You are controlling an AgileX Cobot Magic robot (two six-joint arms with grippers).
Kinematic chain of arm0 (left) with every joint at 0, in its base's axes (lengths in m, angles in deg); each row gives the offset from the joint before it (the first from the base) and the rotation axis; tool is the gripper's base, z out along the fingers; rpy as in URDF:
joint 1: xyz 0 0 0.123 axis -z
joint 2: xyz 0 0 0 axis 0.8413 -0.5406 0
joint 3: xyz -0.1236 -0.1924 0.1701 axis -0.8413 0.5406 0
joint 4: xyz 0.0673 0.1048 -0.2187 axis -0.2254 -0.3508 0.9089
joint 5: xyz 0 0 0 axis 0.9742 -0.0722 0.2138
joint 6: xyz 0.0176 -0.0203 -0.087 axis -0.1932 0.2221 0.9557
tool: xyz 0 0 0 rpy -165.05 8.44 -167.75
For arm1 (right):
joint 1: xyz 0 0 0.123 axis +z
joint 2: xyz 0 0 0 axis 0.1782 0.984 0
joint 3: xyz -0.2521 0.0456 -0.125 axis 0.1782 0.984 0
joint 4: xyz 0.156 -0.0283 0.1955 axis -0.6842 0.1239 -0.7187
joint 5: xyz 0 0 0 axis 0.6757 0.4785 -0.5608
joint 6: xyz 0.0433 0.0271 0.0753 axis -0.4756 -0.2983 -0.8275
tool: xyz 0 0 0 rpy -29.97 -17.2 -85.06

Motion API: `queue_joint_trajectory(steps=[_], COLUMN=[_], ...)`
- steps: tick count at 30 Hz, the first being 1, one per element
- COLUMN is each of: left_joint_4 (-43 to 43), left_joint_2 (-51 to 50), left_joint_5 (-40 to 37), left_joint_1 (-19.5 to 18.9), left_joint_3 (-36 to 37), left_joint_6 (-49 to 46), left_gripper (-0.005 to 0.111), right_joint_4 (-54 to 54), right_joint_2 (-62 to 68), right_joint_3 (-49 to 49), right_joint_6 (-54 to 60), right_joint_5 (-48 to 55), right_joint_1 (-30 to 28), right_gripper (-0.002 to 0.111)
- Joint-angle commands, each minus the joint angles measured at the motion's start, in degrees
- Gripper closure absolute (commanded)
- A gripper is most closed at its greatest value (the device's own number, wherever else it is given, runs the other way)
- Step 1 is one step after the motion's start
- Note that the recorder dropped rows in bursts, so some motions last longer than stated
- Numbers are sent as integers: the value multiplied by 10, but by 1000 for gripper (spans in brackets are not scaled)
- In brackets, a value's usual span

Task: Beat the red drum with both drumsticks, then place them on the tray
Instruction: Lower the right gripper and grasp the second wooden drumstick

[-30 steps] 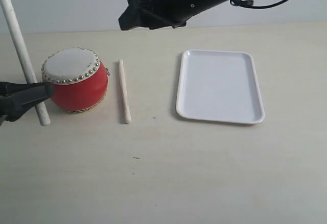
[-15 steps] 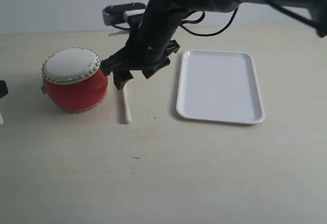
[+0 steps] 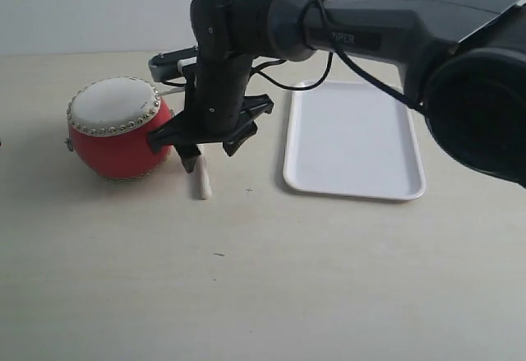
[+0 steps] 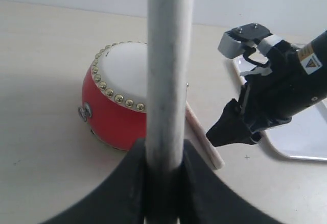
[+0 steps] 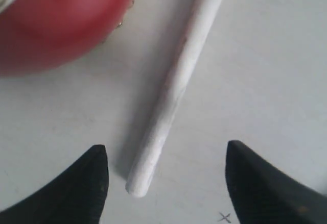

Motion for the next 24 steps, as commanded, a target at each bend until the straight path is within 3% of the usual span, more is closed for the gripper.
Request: queue_joint_trajectory(steps=[1,14,17,20,24], left_joint_4=[-4,-4,-4,-4,-4], left_joint_2=[5,5,5,5,5], left_joint_5=[-4,2,2,2,2], left_joint_1=[-2,-2,-2,-2,-2], left_joint_3=[-3,-3,-3,-3,-3], left_joint_6=[3,3,3,3,3], left_gripper=[107,107,107,107,107], right_joint_4=[9,24,24,24,24], right_joint_2=[18,86,86,86,85], right_joint_3=[-27,-84,-84,-84,-84], right_joint_6=[-28,-82,-92,-110,-130], right_joint_5=[15,46,46,46,48], right_joint_1=[0,0,0,0,0], right_gripper=[49,50,65,92,108])
